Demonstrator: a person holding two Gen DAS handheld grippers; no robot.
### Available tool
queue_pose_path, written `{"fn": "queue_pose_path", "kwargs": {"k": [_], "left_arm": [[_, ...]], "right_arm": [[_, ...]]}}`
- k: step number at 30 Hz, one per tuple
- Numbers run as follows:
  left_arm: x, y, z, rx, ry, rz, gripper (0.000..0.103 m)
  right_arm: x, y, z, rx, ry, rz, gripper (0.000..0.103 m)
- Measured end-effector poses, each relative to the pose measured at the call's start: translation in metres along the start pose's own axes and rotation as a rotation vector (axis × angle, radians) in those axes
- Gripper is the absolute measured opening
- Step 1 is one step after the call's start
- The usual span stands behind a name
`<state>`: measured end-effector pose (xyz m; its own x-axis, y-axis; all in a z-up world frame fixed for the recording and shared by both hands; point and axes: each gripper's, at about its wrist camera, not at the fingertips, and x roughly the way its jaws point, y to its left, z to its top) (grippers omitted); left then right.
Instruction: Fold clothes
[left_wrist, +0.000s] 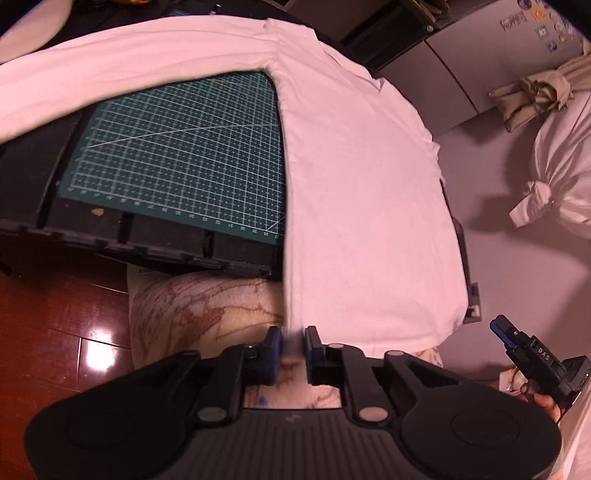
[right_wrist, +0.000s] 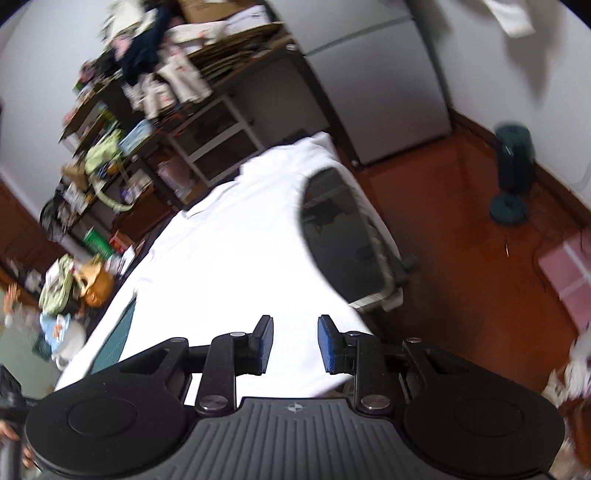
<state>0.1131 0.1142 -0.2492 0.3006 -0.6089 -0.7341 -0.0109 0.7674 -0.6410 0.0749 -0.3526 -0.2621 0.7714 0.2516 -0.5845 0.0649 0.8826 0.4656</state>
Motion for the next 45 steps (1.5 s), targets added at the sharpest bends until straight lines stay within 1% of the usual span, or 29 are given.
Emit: {"fn": "queue_pose_path", "kwargs": {"k": [1, 3, 5, 6, 8, 9, 10, 11, 12, 13, 14, 15, 17, 19, 22, 26, 29, 30, 31, 32, 34, 35, 36, 37, 39, 41, 43, 45], "left_arm": [[-0.013, 0.008, -0.006, -0.027, -0.042, -0.027, 0.034], [-0.040, 0.024, -0.019, -0.082, -0.126, -0.079, 0.042], [-0.068, 0.048, -0.034, -0.162, -0.236, -0.091, 0.042], [-0.078, 0.059, -0.039, -0.190, -0.281, -0.093, 0.043], [-0.099, 0.083, -0.050, -0.248, -0.376, -0.098, 0.048], [-0.116, 0.110, -0.061, -0.324, -0.470, -0.114, 0.053], [-0.132, 0.136, -0.072, -0.397, -0.562, -0.130, 0.053], [-0.142, 0.157, -0.078, -0.436, -0.615, -0.151, 0.053], [-0.148, 0.169, -0.081, -0.464, -0.645, -0.158, 0.053], [-0.158, 0.199, -0.090, -0.539, -0.729, -0.162, 0.053], [-0.162, 0.217, -0.093, -0.595, -0.777, -0.154, 0.053], [-0.167, 0.236, -0.096, -0.650, -0.823, -0.147, 0.053], [-0.167, 0.266, -0.096, -0.713, -0.891, -0.171, 0.053], [-0.166, 0.285, -0.090, -0.733, -0.911, -0.138, 0.053], [-0.157, 0.314, -0.072, -0.752, -0.907, -0.111, 0.053], [-0.139, 0.328, -0.054, -0.767, -0.867, -0.131, 0.053], [-0.136, 0.325, -0.048, -0.758, -0.880, -0.180, 0.051], [-0.135, 0.324, -0.046, -0.755, -0.884, -0.193, 0.042], [-0.137, 0.321, -0.044, -0.755, -0.878, -0.171, 0.024], [-0.139, 0.318, -0.043, -0.754, -0.872, -0.149, 0.015], [-0.143, 0.313, -0.043, -0.750, -0.845, -0.096, 0.013], [-0.145, 0.312, -0.045, -0.766, -0.835, -0.095, 0.012], [-0.146, 0.313, -0.044, -0.772, -0.831, -0.099, 0.003], [-0.151, 0.311, -0.045, -0.784, -0.820, -0.119, 0.003], [-0.162, 0.304, -0.044, -0.769, -0.823, -0.110, 0.003], [-0.172, 0.294, -0.042, -0.755, -0.816, -0.100, 0.003], [-0.181, 0.283, -0.038, -0.747, -0.789, -0.080, 0.003], [-0.186, 0.276, -0.030, -0.758, -0.772, -0.072, 0.003]], "right_arm": [[0.000, 0.025, 0.004, -0.089, -0.006, 0.027, 0.029], [0.003, 0.064, 0.006, -0.220, -0.009, 0.077, 0.034], [0.009, 0.105, 0.007, -0.352, -0.005, 0.139, 0.036], [0.013, 0.126, 0.007, -0.419, -0.003, 0.170, 0.038], [0.022, 0.172, 0.001, -0.563, 0.015, 0.238, 0.042], [0.027, 0.195, -0.006, -0.624, 0.026, 0.277, 0.044], [0.033, 0.216, -0.011, -0.670, 0.041, 0.322, 0.046], [0.038, 0.232, -0.016, -0.688, 0.055, 0.362, 0.047], [0.044, 0.248, -0.021, -0.706, 0.070, 0.401, 0.047], [0.050, 0.263, -0.026, -0.724, 0.084, 0.441, 0.047], [0.055, 0.279, -0.031, -0.740, 0.099, 0.479, 0.047], [0.060, 0.290, -0.036, -0.739, 0.113, 0.502, 0.047], [0.069, 0.309, -0.046, -0.735, 0.141, 0.542, 0.047], [0.076, 0.323, -0.055, -0.731, 0.172, 0.565, 0.047], [0.073, 0.334, -0.070, -0.715, 0.204, 0.586, 0.047], [0.078, 0.340, -0.071, -0.670, 0.225, 0.590, 0.047], [0.081, 0.342, -0.071, -0.639, 0.235, 0.587, 0.047], [0.083, 0.344, -0.072, -0.645, 0.240, 0.588, 0.047], [0.085, 0.347, -0.073, -0.651, 0.245, 0.590, 0.047], [0.087, 0.349, -0.075, -0.657, 0.249, 0.591, 0.047], [0.092, 0.355, -0.077, -0.672, 0.258, 0.595, 0.047], [0.098, 0.365, -0.082, -0.719, 0.257, 0.604, 0.047], [0.104, 0.376, -0.087, -0.767, 0.256, 0.614, 0.047], [0.108, 0.386, -0.094, -0.832, 0.254, 0.633, 0.047], [0.119, 0.408, -0.110, -0.944, 0.251, 0.673, 0.047], [0.127, 0.432, -0.131, -1.044, 0.219, 0.698, 0.047], [0.136, 0.455, -0.153, -1.144, 0.186, 0.723, 0.047], [0.144, 0.478, -0.174, -1.244, 0.153, 0.746, 0.047]]}}
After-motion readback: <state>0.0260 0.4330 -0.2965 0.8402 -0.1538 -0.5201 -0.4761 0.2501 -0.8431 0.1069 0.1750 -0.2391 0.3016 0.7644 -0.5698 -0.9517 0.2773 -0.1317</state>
